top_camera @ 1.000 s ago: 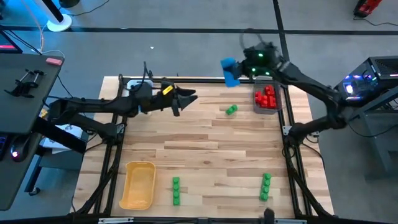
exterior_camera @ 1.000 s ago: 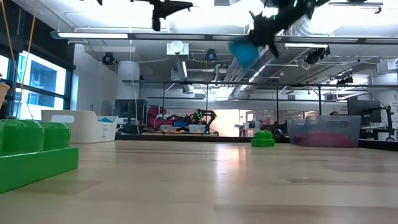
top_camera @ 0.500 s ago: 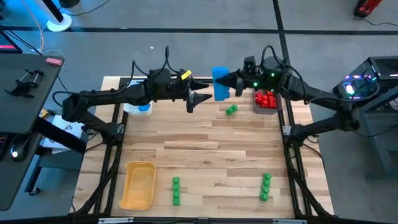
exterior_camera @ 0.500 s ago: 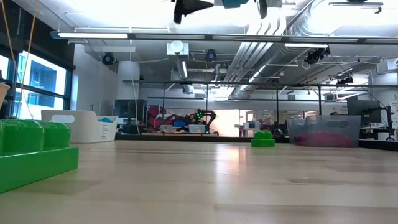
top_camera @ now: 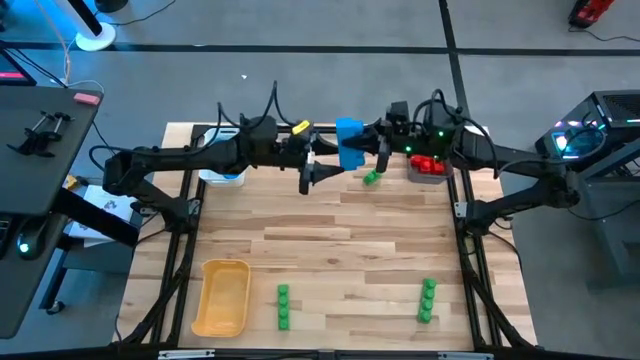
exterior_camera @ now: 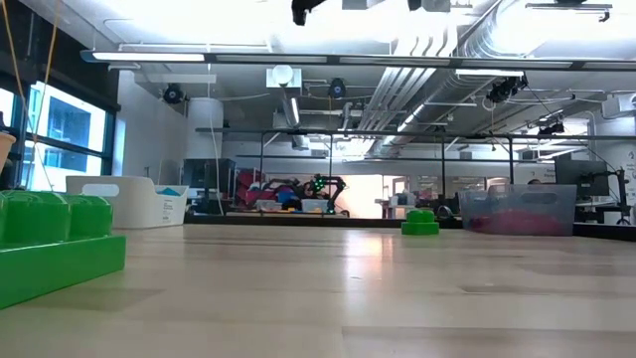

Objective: Sort blocks
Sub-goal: Put the blue game piece into the white bin

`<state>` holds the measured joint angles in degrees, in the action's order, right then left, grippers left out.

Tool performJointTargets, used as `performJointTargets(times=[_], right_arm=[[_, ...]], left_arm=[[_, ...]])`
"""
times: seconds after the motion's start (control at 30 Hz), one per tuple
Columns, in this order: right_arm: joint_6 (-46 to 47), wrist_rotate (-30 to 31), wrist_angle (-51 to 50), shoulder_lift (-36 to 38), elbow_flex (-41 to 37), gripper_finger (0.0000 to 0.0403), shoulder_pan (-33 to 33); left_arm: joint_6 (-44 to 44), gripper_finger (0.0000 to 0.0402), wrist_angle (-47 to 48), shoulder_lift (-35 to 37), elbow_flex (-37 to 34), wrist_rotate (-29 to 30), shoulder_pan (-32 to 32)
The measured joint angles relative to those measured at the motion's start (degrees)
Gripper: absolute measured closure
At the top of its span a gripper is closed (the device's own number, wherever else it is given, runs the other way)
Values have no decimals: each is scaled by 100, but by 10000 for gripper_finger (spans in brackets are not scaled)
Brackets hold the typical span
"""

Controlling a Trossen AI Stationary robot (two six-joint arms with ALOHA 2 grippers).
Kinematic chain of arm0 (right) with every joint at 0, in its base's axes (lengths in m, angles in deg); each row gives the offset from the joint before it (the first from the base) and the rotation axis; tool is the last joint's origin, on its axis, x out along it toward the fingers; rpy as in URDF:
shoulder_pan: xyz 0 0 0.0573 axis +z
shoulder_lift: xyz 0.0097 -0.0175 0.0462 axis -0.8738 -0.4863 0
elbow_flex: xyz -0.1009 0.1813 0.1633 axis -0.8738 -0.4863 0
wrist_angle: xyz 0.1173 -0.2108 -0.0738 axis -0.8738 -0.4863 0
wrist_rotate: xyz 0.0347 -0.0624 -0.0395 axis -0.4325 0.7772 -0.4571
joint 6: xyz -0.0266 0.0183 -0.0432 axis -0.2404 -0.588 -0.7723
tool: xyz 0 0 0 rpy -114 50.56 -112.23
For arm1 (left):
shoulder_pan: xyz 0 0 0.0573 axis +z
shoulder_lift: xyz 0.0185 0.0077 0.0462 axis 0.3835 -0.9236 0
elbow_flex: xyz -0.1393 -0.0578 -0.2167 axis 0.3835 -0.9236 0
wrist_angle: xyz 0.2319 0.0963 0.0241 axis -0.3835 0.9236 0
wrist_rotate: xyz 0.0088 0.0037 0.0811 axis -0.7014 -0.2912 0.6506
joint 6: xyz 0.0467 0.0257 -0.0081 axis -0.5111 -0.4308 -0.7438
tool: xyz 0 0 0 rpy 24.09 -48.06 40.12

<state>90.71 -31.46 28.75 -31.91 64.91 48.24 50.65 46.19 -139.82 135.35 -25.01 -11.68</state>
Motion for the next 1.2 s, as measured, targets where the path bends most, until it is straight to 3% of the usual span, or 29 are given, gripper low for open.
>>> performJointTargets(times=[0.63, 0.73, 0.83, 0.9, 0.93, 1.1, 1.2], right_arm=[[-127, -33, 823, -452, 0, 382, 222], [-129, -34, 838, -450, 0, 382, 223], [-163, -28, 845, -450, 0, 377, 267], [-173, 96, 843, -450, 0, 361, 301], [-178, 158, 850, -450, 0, 350, 320], [-383, 547, 869, -362, 0, 269, 376], [-642, 767, 873, -152, 0, 220, 368]], left_arm=[[907, 131, -567, -278, -4, 188, -94], [852, 159, -557, -278, -4, 192, -92], [856, 227, -554, -278, -4, 204, -92], [822, 287, -543, -276, -4, 225, -87], [824, 295, -535, -273, -4, 237, -74], [763, 295, -301, -202, -4, 190, 18], [617, 295, 405, 12, -4, 215, 162]])
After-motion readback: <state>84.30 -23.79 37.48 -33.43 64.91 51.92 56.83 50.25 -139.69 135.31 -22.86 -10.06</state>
